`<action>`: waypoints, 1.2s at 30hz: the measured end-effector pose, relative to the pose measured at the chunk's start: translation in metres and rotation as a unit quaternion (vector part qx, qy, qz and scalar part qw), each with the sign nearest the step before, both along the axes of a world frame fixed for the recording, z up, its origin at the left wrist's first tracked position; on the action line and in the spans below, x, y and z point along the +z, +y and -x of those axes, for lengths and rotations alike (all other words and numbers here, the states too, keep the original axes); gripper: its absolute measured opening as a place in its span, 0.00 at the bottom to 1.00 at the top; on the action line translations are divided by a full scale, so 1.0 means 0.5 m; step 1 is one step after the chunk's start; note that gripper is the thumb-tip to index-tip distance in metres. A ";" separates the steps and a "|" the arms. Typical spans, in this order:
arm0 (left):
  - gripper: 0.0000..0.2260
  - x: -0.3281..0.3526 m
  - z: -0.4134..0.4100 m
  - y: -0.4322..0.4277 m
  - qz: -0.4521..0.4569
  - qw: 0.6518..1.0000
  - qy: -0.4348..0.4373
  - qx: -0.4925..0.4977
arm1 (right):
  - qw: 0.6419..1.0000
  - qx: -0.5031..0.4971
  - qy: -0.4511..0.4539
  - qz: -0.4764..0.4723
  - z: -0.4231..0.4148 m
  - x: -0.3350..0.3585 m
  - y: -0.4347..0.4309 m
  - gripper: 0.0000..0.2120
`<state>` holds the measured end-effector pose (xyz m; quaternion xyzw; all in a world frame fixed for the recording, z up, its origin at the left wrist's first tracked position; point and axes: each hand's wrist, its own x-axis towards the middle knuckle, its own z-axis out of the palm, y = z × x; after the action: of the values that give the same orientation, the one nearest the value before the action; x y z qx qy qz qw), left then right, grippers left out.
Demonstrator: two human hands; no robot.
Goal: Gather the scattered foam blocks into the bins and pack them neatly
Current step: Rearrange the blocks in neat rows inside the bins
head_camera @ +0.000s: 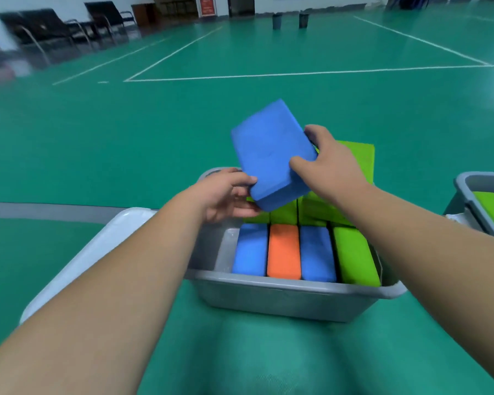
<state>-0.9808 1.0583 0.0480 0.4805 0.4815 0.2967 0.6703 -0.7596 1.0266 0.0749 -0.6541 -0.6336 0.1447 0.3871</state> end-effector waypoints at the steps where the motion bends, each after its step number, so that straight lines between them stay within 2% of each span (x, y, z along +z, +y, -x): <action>1: 0.21 0.003 0.029 -0.007 0.010 1.000 0.006 0.004 | 0.999 0.025 0.023 0.003 0.019 -0.003 0.004 0.29; 4: 0.18 0.006 0.102 -0.023 0.072 0.997 0.028 0.001 | 0.997 0.058 0.036 0.021 0.076 -0.024 0.020 0.25; 8: 0.21 0.016 0.165 -0.032 0.135 0.975 0.162 -0.064 | 0.999 0.015 0.029 0.041 0.138 -0.039 0.045 0.21; 11: 0.23 0.015 0.190 -0.034 0.168 0.946 0.269 -0.072 | 0.997 0.007 -0.029 0.076 0.170 -0.051 0.058 0.24; 13: 0.24 0.005 0.198 -0.030 0.150 0.940 0.301 -0.057 | 0.992 0.025 -0.070 0.101 0.187 -0.062 0.062 0.28; 15: 0.29 -0.008 0.201 -0.022 0.102 0.950 0.289 -0.061 | 0.988 0.042 -0.101 0.111 0.201 -0.067 0.064 0.31; 17: 0.37 -0.012 0.197 -0.025 0.079 0.965 0.230 -0.097 | 0.983 0.058 -0.119 0.126 0.215 -0.066 0.070 0.34; 18: 0.38 -0.015 0.191 -0.029 0.078 0.968 0.211 -0.114 | 0.980 0.067 -0.121 0.141 0.222 -0.066 0.073 0.34; 20: 0.38 -0.031 0.180 -0.032 0.067 0.960 0.235 -0.137 | 0.973 0.094 -0.120 0.173 0.232 -0.077 0.081 0.34; 23: 0.40 -0.065 0.173 -0.039 0.070 0.957 0.257 -0.119 | 0.967 0.115 -0.125 0.188 0.240 -0.114 0.095 0.27; 26: 0.37 -0.090 0.184 -0.041 0.072 0.958 0.258 -0.106 | 0.965 0.133 -0.117 0.194 0.241 -0.138 0.100 0.18; 28: 0.36 -0.101 0.192 -0.040 0.073 0.953 0.277 -0.102 | 0.960 0.156 -0.119 0.199 0.240 -0.146 0.098 0.15; 31: 0.36 -0.121 0.198 -0.035 0.096 0.947 0.292 -0.095 | 0.944 0.187 -0.181 0.201 0.238 -0.160 0.092 0.14; 33: 0.33 -0.138 0.189 -0.033 0.080 0.927 0.351 -0.104 | 0.924 0.210 -0.242 0.210 0.241 -0.171 0.089 0.16; 34: 0.31 -0.144 0.182 -0.034 0.049 0.899 0.417 -0.127 | 0.908 0.222 -0.280 0.218 0.243 -0.179 0.089 0.17; 36: 0.29 -0.148 0.158 -0.042 -0.028 0.807 0.563 -0.174 | 0.871 0.233 -0.366 0.229 0.249 -0.204 0.091 0.18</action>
<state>-1.0596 1.0374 -0.0259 0.6577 0.6742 -0.1342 0.3079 -0.8841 1.0720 -0.0269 -0.5640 -0.8129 0.1225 -0.0780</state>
